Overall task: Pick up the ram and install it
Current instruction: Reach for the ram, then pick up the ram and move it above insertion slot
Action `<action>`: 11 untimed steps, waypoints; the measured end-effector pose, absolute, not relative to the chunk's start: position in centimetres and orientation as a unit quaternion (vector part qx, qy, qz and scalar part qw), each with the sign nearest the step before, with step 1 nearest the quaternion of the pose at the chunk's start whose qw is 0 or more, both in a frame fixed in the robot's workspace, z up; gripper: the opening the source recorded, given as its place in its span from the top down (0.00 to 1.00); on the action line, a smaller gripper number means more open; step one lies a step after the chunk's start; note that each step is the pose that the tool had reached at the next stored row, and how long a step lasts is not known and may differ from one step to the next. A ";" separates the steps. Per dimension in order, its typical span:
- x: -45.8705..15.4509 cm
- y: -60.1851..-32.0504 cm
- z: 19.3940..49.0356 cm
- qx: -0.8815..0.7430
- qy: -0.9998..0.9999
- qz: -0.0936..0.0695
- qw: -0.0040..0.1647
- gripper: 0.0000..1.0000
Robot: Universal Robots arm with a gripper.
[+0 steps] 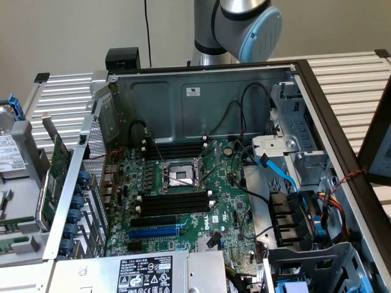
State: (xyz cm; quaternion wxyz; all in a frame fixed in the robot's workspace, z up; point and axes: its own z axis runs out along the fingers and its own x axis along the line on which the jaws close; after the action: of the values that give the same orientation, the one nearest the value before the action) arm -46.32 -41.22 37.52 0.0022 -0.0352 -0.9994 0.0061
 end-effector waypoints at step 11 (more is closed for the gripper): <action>-46.3 -41.2 37.5 -0.035 -0.999 0.006 0.002 0.89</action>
State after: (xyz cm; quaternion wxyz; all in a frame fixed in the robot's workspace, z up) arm -46.32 -41.22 37.53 0.0023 -0.0352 -0.9994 0.0061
